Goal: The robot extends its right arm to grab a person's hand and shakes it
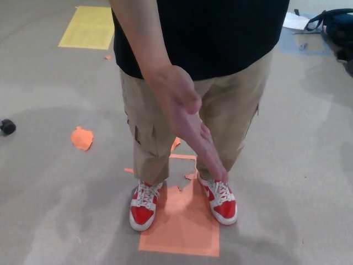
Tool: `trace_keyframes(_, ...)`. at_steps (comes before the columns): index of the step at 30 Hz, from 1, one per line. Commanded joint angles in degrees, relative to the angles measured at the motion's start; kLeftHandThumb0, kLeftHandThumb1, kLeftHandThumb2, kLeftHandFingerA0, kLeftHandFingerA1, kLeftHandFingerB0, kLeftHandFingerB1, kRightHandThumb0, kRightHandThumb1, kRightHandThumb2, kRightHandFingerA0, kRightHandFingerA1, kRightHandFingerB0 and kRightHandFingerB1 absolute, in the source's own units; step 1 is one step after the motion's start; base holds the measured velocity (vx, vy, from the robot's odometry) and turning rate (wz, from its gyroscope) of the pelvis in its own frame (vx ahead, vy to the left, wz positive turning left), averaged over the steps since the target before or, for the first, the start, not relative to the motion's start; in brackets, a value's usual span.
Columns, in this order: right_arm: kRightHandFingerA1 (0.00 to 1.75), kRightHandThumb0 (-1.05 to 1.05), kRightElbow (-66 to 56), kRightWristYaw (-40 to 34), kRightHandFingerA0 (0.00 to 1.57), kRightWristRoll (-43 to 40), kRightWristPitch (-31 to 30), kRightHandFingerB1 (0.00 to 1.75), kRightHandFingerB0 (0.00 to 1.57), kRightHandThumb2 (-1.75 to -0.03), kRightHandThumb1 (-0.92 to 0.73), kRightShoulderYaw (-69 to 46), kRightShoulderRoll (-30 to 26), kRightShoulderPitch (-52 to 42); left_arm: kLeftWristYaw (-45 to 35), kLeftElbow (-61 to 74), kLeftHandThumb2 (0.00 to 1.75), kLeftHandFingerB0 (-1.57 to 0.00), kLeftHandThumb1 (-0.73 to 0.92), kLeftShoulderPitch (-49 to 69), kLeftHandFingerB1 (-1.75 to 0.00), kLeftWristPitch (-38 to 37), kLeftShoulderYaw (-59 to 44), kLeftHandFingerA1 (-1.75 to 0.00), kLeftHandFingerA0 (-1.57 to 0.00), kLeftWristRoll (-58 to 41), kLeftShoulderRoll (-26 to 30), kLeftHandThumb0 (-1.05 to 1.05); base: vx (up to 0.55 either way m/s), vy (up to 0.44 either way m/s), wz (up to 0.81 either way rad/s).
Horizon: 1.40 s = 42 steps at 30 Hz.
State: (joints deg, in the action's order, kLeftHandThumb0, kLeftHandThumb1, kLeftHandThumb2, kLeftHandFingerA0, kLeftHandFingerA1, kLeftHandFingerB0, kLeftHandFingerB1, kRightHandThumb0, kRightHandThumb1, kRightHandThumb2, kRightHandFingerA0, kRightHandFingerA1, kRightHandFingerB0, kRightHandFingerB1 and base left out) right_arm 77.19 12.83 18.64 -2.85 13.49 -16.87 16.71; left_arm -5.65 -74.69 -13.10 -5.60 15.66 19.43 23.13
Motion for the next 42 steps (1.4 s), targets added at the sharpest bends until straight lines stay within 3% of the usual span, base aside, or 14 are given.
trace_keyframes(1, 0.16, -0.89, -1.91, -5.38, 0.06, -2.67, 5.70, 0.19, 0.07, -1.10, -0.81, -4.16, -1.26, 1.46, -0.73, -1.09, 0.99, -0.29, 0.71, -0.48, -0.48, -1.57, 0.60, -0.50, -0.31, 1.51, 1.15, -0.64, 0.00, 0.000, 0.00)
trace_keyframes(7, 0.13, -0.84, -18.28, -16.31, 0.00, -2.19, 13.83, 0.16, 0.00, -1.07, -0.76, -7.57, 0.97, -1.97, -0.93, -1.10, 0.66, -0.35, 0.86, -0.14, -0.34, -1.80, -1.17, -0.35, -0.36, -0.04, 1.33, -0.65, 0.00, 0.000, 0.00)
trace_keyframes(8, 0.15, -0.82, -25.85, -18.02, 0.00, -0.86, 14.11, 0.18, 0.00, -1.06, -0.74, -7.23, 1.29, -4.90, -0.94, -1.12, 1.03, -0.28, 0.73, 0.12, -0.47, -2.25, -2.22, -0.49, -0.31, -0.94, 1.11, -0.73, 0.00, 0.000, 0.00)
trace_keyframes(20, 0.03, -1.03, -94.40, -13.81, 0.00, 11.84, 7.54, 0.02, 0.00, -1.13, -0.85, -4.76, 5.05, -23.59, -0.90, -0.82, 0.69, -0.25, 0.92, -0.59, -0.30, -2.69, -4.24, -0.32, -0.27, -2.44, 1.20, -0.71, 0.01, 0.000, 0.00)
trace_keyframes(26, 0.02, -1.05, -103.73, -9.55, 0.00, 16.12, 3.58, 0.01, 0.00, -1.16, -0.87, -0.64, 7.36, -21.82, 0.25, -0.62, 0.70, -0.17, 0.92, -0.14, -0.29, -1.94, -6.76, -0.31, -0.22, -4.69, 0.78, -0.81, 0.00, 0.000, 0.00)
trace_keyframes(27, 0.03, -1.05, -104.45, -8.66, 0.00, 15.71, 3.26, 0.02, 0.00, -1.16, -0.87, 0.23, 7.79, -21.46, 0.48, -0.69, 1.13, -0.02, 0.75, -0.07, -0.35, -1.87, -6.78, -0.44, -0.07, -4.60, 0.64, -0.79, 0.00, 0.000, 0.00)
trace_keyframes(29, 0.07, -1.00, -105.00, -7.71, 0.00, 15.47, 2.99, 0.06, 0.00, -1.16, -0.85, 1.23, 8.01, -20.98, 0.89, -0.74, 0.75, -0.08, 0.92, 0.09, -0.25, -2.31, -6.63, -0.30, -0.12, -4.22, 0.44, -0.85, 0.00, 0.000, 0.00)
trace_keyframes(30, 0.00, -0.89, -105.06, -7.46, 0.00, 15.46, 2.89, 0.00, 0.00, -0.72, -0.92, 1.75, 8.11, -20.66, 1.41, -0.76, 1.15, -0.04, 0.76, 0.12, -0.34, -2.45, -6.32, -0.43, -0.05, -3.73, 0.41, -0.79, 0.00, 0.000, 0.00)
trace_keyframes(31, 0.00, -0.96, -104.86, -7.17, 0.00, 15.34, 2.63, 0.01, 0.00, -1.03, -0.77, 2.55, 8.55, -19.65, 1.11, -0.76, 0.77, -0.07, 0.91, 0.10, -0.26, -2.84, -6.40, -0.31, -0.10, -3.68, 0.48, -0.83, 0.00, 0.000, 0.00)
trace_keyframes(34, 0.00, -0.96, -104.79, -6.63, 0.00, 15.42, 1.32, 0.02, 0.00, -1.01, -0.76, 3.87, 9.63, -17.44, 0.59, -0.82, 1.14, 0.00, 0.78, -0.23, -0.34, -2.63, -7.00, -0.46, -0.12, -3.83, 0.62, -0.84, 0.00, 0.000, 0.00)
trace_keyframes(35, 0.10, -0.96, -104.81, -6.29, 0.00, 15.56, 0.48, 0.10, 0.00, -1.14, -0.79, 4.33, 9.96, -16.73, 0.69, -0.78, 1.09, 0.00, 0.49, -0.19, -0.47, -2.52, -7.15, -0.47, 0.00, -3.79, 0.72, -0.37, 0.00, 0.000, 0.00)
trace_keyframes(37, 0.11, -0.97, -105.20, -5.79, 0.00, 16.55, -0.94, 0.10, 0.00, -1.14, -0.80, 4.98, 10.17, -16.03, 0.33, -0.67, 1.13, 0.00, 0.76, 0.13, -0.37, -2.99, -7.57, -0.49, -0.18, -4.04, 0.77, -0.84, 0.00, 0.000, 0.00)
trace_keyframes(38, 0.10, -1.00, -105.35, -5.10, 0.00, 18.04, -2.48, 0.09, 0.00, -1.14, -0.83, 5.38, 10.06, -15.24, 1.46, -0.68, 1.09, 0.00, 0.48, 0.22, -0.48, -2.98, -6.68, -0.47, 0.00, -2.77, 0.86, -0.37, 0.00, 0.000, 0.00)
trace_keyframes(42, 0.12, -0.99, -105.27, -3.63, 0.00, 20.19, -5.37, 0.11, 0.00, -1.14, -0.82, 6.07, 9.87, -12.81, 1.87, -0.85, 1.09, 0.00, 0.47, 0.13, -0.47, -2.60, -6.74, -0.47, 0.00, -2.18, 0.80, -0.37, 0.00, 0.000, 0.00)
